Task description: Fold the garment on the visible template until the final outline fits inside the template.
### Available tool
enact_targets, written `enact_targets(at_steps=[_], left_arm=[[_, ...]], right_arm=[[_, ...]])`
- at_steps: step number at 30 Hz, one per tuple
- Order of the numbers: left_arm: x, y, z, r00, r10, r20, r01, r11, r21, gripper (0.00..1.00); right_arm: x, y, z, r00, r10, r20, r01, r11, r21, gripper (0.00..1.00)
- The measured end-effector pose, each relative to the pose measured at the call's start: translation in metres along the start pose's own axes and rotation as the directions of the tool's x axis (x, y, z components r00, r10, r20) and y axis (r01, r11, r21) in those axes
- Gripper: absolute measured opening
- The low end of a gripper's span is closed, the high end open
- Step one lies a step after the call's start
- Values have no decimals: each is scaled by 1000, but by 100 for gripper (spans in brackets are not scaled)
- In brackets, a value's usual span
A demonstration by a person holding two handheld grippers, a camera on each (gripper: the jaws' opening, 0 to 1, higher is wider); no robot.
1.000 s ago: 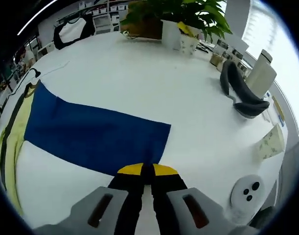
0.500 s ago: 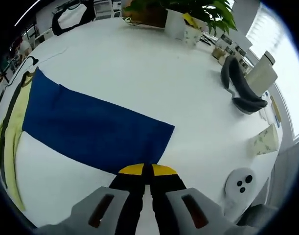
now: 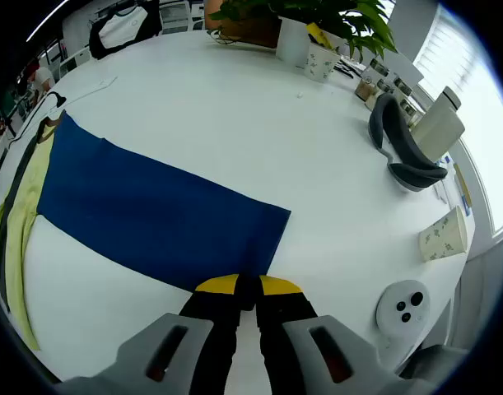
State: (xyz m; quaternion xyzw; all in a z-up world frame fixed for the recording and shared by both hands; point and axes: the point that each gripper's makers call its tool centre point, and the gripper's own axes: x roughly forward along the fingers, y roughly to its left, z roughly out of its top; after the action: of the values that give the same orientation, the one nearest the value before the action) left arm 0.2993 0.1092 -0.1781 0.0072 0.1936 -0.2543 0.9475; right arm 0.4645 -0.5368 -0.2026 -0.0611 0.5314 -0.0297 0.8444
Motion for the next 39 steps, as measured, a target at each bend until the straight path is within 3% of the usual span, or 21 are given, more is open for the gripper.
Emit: enact_targets(at_steps=[4,7,12,21,22,24,27,30,32,36,38,39], left_arm=[[0,-2,0,1000,-4,1,4,1000,1,4],[0,-2,0,1000,-4,2,4,1000,1,4],[-2,-3,-1,1000,-6,3,6,1000,3,4],[-4,-5,0,1000,-11,-3,11,1000,13,4],[-4,-5,-1,1000,-11,-5,11,1000,13,4],[-5,-4,-2,1000,-10,-9,10,1000,17,4],[-5,-4,-2,1000,-6,-17,7,1000,21,4],[-5,-7,-1,1000,-6,-21,7,999,32,5],[-5,-8,0,1000,-1,-25,3,999,43,5],[-7,-9,0,999,4,-33,-2,999,50,5],[-8,-9,1,999,8,-36,-6,998,56,5],[-8,-9,1,999,9,-37,-7,998,57,5]], right_arm=[[-2,1,-5,1000,11,-20,-11,1000,4,5],[-3,-7,-8,999,-25,-38,24,999,-26,6],[-3,-11,-11,1000,-16,-11,16,1000,4,6],[-5,-7,-13,999,-35,4,35,999,-19,8],[-5,-9,-12,999,-50,12,50,998,-30,8],[-9,-13,0,994,-69,89,75,995,-60,8],[-26,-12,23,964,-70,256,87,995,-55,9],[-39,-10,37,931,-72,358,106,992,-75,14],[-50,-7,43,898,-83,431,121,991,-61,16],[-69,6,50,854,-55,518,96,994,-52,16],[-75,15,49,852,-22,524,89,991,-103,18],[-79,17,52,837,-22,547,92,991,-101,18]])
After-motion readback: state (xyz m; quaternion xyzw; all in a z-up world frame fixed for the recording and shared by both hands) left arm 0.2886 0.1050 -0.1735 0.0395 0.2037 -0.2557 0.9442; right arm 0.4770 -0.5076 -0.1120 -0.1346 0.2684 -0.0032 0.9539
